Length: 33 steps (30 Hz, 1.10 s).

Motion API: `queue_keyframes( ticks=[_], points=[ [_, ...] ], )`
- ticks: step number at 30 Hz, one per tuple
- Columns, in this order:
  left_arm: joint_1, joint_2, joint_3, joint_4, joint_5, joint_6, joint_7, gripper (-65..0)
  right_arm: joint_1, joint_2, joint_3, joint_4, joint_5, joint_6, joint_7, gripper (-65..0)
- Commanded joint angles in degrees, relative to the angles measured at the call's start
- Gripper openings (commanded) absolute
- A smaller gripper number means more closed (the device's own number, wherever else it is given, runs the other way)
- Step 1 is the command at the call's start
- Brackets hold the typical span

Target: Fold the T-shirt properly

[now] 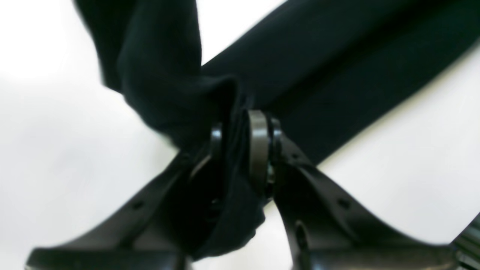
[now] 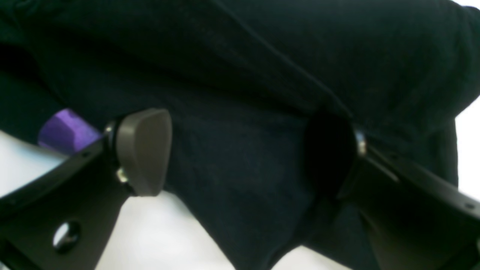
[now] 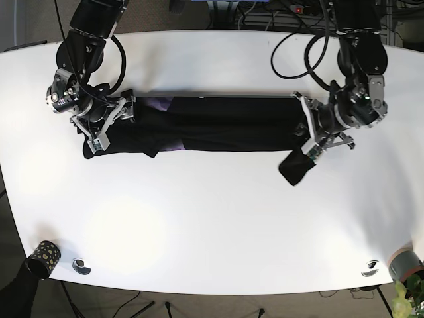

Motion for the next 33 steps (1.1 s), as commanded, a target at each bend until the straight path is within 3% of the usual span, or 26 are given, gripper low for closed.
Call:
queue_keyframes(
  ticks=[1, 7, 13, 28, 33],
  points=[
    [-1.1, 2.3, 2.3, 0.9, 1.7, 0.0, -1.2, -58.9, 0.8, -0.3, 0.1, 0.7, 0.1, 0.06, -0.1, -8.2],
    [-1.5, 9.1, 11.3, -0.1, 9.6, 0.0, -2.6, -58.6, 0.8, -0.4, 0.1, 0.7, 0.1, 0.06, -0.1, -8.2],
    [-2.8, 13.3, 14.2, -4.4, 14.7, 0.0, -6.3, -58.3, 0.8, -0.5, 0.1, 0.7, 0.1, 0.06, -0.1, -8.2],
    [-4.7, 18.4, 15.0, -7.2, 14.7, 0.0, -6.9, -57.6, 0.8, -0.5, -0.1, 0.7, 0.1, 0.06, -0.1, -8.2],
    [-5.9, 18.3, 21.4, -8.3, 14.6, 0.0, -6.7, -46.1, 0.9, -0.5, -0.2, 0.7, 0.1, 0.06, -0.1, -8.2]
  ],
)
